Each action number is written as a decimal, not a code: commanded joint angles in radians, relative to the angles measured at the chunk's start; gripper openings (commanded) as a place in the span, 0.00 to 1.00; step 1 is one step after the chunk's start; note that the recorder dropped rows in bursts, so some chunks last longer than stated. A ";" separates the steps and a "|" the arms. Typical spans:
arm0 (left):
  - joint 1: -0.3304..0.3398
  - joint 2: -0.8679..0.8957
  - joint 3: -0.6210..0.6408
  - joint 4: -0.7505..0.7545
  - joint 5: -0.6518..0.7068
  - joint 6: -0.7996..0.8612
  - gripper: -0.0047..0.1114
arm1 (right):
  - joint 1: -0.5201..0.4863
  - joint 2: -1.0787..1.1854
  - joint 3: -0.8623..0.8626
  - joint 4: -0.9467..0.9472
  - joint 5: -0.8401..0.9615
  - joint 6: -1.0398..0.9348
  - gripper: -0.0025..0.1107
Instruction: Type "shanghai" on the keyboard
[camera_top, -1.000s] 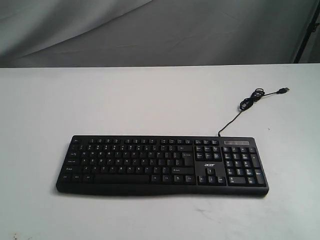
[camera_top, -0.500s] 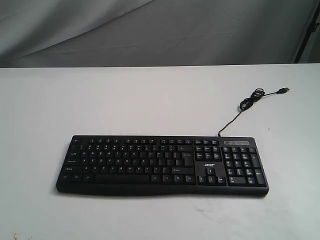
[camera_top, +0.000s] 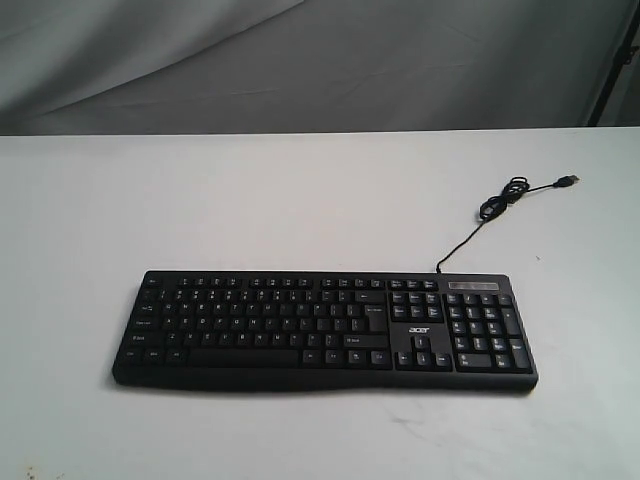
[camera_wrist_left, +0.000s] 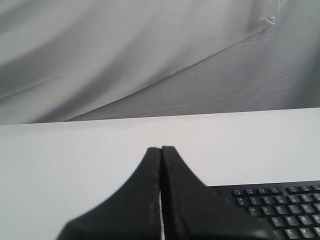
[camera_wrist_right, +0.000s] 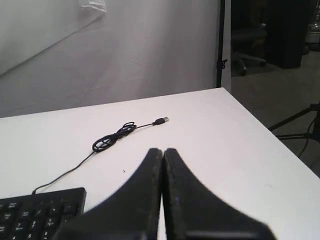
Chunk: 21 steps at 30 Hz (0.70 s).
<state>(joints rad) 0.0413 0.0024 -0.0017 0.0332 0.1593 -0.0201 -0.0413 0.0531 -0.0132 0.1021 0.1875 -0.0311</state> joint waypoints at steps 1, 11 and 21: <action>-0.006 -0.002 0.002 0.000 -0.006 -0.003 0.04 | -0.007 -0.030 0.013 -0.016 0.017 -0.002 0.02; -0.006 -0.002 0.002 0.000 -0.006 -0.003 0.04 | -0.007 -0.053 0.013 -0.014 0.149 0.001 0.02; -0.006 -0.002 0.002 0.000 -0.006 -0.003 0.04 | -0.007 -0.053 0.013 -0.014 0.149 0.001 0.02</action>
<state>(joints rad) 0.0413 0.0024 -0.0017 0.0332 0.1593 -0.0201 -0.0413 0.0059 -0.0029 0.0979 0.3354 -0.0291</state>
